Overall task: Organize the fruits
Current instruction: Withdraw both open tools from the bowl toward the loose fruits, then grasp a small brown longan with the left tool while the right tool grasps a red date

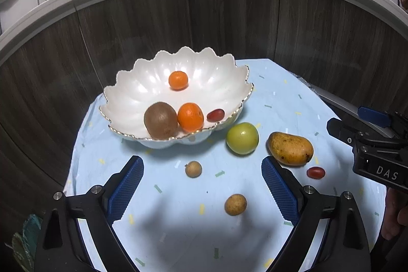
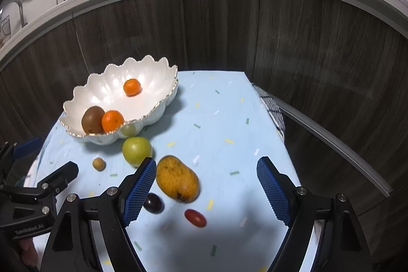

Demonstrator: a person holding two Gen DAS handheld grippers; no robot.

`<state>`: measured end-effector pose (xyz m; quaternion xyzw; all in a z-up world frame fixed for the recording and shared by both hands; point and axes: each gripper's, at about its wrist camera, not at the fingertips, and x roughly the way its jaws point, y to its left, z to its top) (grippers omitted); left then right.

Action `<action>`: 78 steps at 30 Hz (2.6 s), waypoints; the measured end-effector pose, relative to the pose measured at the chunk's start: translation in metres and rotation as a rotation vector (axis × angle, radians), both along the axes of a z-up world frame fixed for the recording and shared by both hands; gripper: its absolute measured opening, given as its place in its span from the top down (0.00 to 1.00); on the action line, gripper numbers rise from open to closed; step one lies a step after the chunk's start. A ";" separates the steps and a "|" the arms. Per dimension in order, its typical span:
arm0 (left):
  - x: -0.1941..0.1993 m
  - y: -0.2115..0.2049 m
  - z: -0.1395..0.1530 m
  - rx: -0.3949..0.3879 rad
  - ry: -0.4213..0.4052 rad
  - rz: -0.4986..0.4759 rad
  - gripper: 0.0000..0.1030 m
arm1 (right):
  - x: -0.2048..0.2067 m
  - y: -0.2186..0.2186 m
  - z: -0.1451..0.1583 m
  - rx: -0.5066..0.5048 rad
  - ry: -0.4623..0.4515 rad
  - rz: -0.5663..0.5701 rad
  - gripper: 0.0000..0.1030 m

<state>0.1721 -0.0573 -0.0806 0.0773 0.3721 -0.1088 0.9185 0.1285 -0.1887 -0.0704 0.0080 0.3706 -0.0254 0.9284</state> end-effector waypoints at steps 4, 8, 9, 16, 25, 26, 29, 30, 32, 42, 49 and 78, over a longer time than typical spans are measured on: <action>-0.004 -0.004 -0.007 0.006 0.012 -0.027 0.11 | -0.005 -0.001 -0.007 0.002 0.006 0.002 0.21; -0.009 -0.009 -0.016 0.020 0.021 -0.046 0.11 | -0.010 -0.003 -0.017 0.006 0.014 -0.002 0.21; -0.010 -0.010 -0.018 0.021 0.024 -0.048 0.11 | -0.012 -0.004 -0.020 0.008 0.017 -0.003 0.21; -0.012 -0.012 -0.031 0.026 0.042 -0.053 0.11 | -0.018 -0.007 -0.034 0.023 0.027 -0.006 0.21; -0.012 -0.017 -0.049 0.056 0.063 -0.052 0.17 | -0.023 -0.005 -0.048 0.015 0.030 -0.001 0.21; -0.012 -0.017 -0.050 0.058 0.064 -0.051 0.17 | -0.024 -0.005 -0.049 0.010 0.030 0.002 0.21; -0.011 -0.018 -0.055 0.064 0.069 -0.048 0.18 | -0.025 -0.002 -0.052 -0.003 0.026 0.010 0.21; -0.011 -0.018 -0.056 0.064 0.071 -0.047 0.18 | -0.026 -0.001 -0.053 -0.008 0.025 0.013 0.21; -0.010 -0.018 -0.059 0.065 0.078 -0.044 0.19 | -0.025 0.001 -0.055 -0.013 0.024 0.020 0.22; -0.008 -0.020 -0.068 0.058 0.095 -0.047 0.28 | -0.020 0.004 -0.065 -0.004 0.051 0.045 0.45; -0.005 -0.021 -0.074 0.042 0.113 -0.048 0.32 | -0.016 0.003 -0.069 0.011 0.068 0.054 0.47; -0.008 -0.030 -0.079 0.029 0.141 -0.105 0.75 | -0.009 0.005 -0.079 0.035 0.133 0.077 0.76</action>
